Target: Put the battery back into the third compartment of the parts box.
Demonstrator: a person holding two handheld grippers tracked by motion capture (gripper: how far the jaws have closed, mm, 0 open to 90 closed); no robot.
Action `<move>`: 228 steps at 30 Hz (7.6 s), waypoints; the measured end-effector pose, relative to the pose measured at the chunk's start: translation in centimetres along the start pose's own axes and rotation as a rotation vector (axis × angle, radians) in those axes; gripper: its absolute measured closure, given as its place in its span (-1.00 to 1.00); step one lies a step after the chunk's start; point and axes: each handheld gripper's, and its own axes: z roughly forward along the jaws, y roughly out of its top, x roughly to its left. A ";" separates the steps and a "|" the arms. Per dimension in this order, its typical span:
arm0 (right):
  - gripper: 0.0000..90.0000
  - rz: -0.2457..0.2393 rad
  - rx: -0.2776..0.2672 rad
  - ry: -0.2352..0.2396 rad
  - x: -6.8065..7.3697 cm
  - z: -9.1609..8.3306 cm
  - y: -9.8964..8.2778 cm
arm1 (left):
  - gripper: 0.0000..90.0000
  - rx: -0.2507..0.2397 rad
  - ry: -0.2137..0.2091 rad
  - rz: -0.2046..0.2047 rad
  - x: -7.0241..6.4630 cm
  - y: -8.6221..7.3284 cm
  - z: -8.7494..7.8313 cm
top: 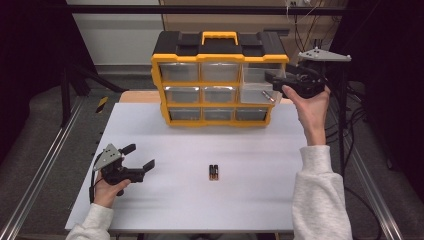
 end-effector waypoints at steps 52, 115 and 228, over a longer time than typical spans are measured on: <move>-0.99 0.023 0.122 0.150 7.6 0.8 -16.6 | -0.97 0.000 0.002 0.004 -0.1 0.0 0.0; -0.08 -0.049 0.445 0.309 12.9 7.7 -25.2 | -0.97 0.004 -0.001 0.005 -0.1 0.0 0.0; 0.72 -0.035 0.216 0.269 7.4 -0.1 -13.4 | -0.97 0.007 0.001 0.009 -0.2 -0.1 0.1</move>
